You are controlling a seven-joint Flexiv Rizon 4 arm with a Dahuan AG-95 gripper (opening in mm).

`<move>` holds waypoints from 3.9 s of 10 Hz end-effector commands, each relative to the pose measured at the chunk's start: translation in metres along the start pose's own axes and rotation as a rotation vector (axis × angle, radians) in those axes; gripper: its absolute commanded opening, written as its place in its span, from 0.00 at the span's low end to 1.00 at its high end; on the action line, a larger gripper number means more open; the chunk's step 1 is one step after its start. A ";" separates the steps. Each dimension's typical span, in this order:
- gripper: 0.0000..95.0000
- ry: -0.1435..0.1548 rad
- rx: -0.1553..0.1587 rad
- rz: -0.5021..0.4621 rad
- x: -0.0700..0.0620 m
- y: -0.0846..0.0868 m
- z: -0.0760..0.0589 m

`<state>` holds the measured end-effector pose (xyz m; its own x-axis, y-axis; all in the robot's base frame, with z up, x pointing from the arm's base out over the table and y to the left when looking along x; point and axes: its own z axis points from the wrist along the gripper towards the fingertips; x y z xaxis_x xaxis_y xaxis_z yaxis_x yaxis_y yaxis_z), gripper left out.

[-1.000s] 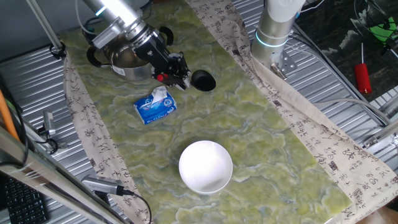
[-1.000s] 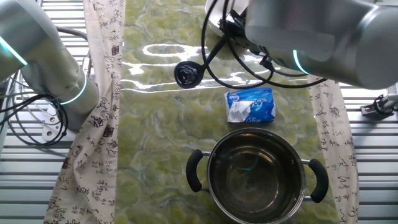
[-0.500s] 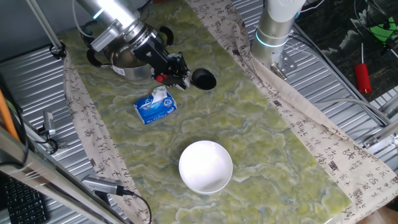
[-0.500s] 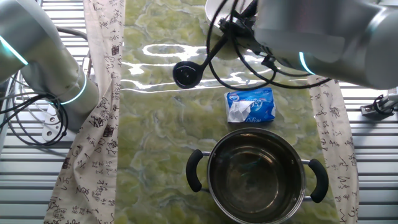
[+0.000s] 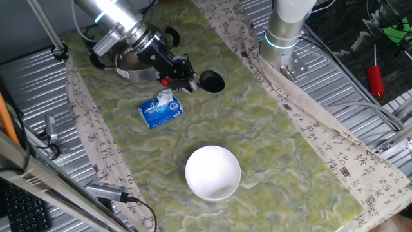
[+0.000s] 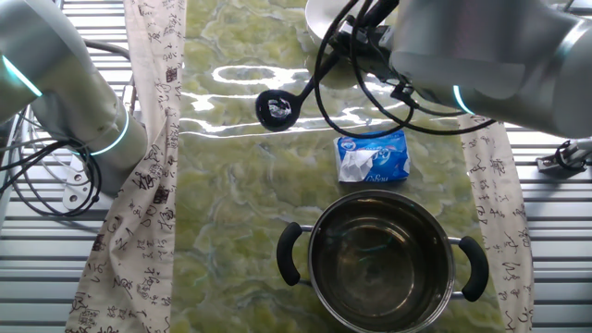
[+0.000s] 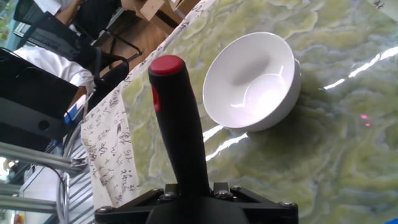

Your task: Scoop water with a large spoon from one bowl to another

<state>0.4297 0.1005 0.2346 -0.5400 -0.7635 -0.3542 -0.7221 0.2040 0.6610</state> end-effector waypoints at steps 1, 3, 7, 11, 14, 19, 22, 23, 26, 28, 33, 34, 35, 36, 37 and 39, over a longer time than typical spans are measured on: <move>0.00 0.003 0.006 0.003 0.000 0.000 0.000; 0.00 0.000 0.008 0.009 0.000 0.000 0.000; 0.00 -0.023 0.001 0.012 -0.003 -0.001 -0.001; 0.00 -0.025 -0.002 0.028 -0.035 -0.015 -0.009; 0.00 -0.034 -0.001 0.050 -0.062 -0.025 -0.010; 0.00 -0.053 0.017 0.090 -0.098 -0.032 0.000; 0.00 -0.064 0.026 0.111 -0.119 -0.036 0.005; 0.00 -0.064 0.026 0.111 -0.119 -0.036 0.005; 0.00 -0.082 0.043 0.141 -0.144 -0.039 0.012; 0.00 -0.101 0.052 0.155 -0.156 -0.040 0.018; 0.00 -0.120 0.076 0.181 -0.178 -0.045 0.033; 0.00 -0.121 0.078 0.182 -0.181 -0.046 0.035; 0.00 -0.123 0.081 0.185 -0.184 -0.049 0.036; 0.00 -0.124 0.083 0.187 -0.187 -0.050 0.037; 0.00 -0.127 0.087 0.191 -0.190 -0.052 0.039; 0.00 -0.132 0.095 0.195 -0.195 -0.057 0.045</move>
<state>0.5574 0.2669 0.2353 -0.7212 -0.6181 -0.3128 -0.6318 0.4017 0.6629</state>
